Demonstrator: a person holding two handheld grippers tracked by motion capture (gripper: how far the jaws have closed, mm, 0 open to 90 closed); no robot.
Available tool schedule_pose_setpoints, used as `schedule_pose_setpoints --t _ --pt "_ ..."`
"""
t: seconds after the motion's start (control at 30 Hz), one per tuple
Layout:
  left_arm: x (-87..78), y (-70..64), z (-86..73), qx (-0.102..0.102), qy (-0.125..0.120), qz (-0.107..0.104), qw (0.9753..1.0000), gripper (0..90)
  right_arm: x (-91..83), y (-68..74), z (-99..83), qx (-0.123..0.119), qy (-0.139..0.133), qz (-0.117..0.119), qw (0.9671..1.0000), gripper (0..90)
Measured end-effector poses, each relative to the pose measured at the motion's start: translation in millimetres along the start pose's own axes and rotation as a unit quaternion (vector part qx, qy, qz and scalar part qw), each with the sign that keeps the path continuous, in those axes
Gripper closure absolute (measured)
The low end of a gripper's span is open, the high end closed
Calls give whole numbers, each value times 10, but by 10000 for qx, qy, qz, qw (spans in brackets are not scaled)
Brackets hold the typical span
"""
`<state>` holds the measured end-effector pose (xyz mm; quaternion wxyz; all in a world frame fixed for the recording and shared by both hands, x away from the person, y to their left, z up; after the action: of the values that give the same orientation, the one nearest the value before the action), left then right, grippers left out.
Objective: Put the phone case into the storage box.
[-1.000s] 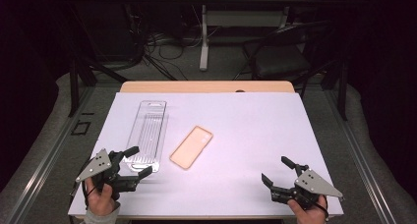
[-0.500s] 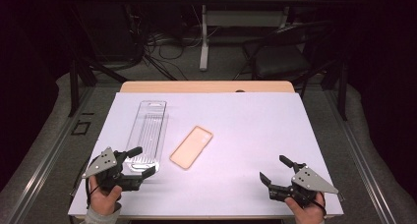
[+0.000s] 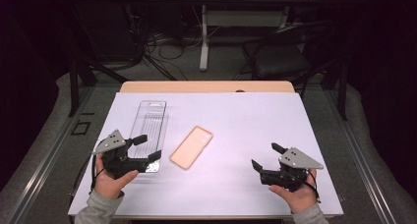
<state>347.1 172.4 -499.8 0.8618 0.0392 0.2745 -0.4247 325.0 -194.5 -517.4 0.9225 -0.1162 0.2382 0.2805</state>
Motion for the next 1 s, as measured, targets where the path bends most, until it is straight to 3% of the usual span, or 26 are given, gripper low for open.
schedule_pose_setpoints --t 0.4,0.5,0.6,0.7,1.0 --pt "159 196 357 15 -30 107 9999 242 346 3 445 -229 262 212 9992 222" --pt "181 229 449 -27 -108 55 9999 280 414 -9 535 -182 299 253 9991 223" --pt "193 296 520 -69 -126 223 9996 278 510 -26 648 -128 421 363 9984 238" --pt "214 353 578 -148 -85 231 9996 278 594 -33 757 -71 468 502 9976 252" --pt "312 469 687 -350 19 232 9991 284 841 -71 1002 -53 753 482 9960 308"
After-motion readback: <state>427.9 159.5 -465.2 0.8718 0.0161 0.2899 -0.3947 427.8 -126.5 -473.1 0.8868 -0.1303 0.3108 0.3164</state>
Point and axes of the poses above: each handheld gripper's, and its own axes: x roughly forward along the jaws, z roughly out of its top, y roughly to its left, the point moved 8 cm from there along x, roughly forward along the jaws, and after that the axes turned 10 degrees about y, right-handed, at the moved point
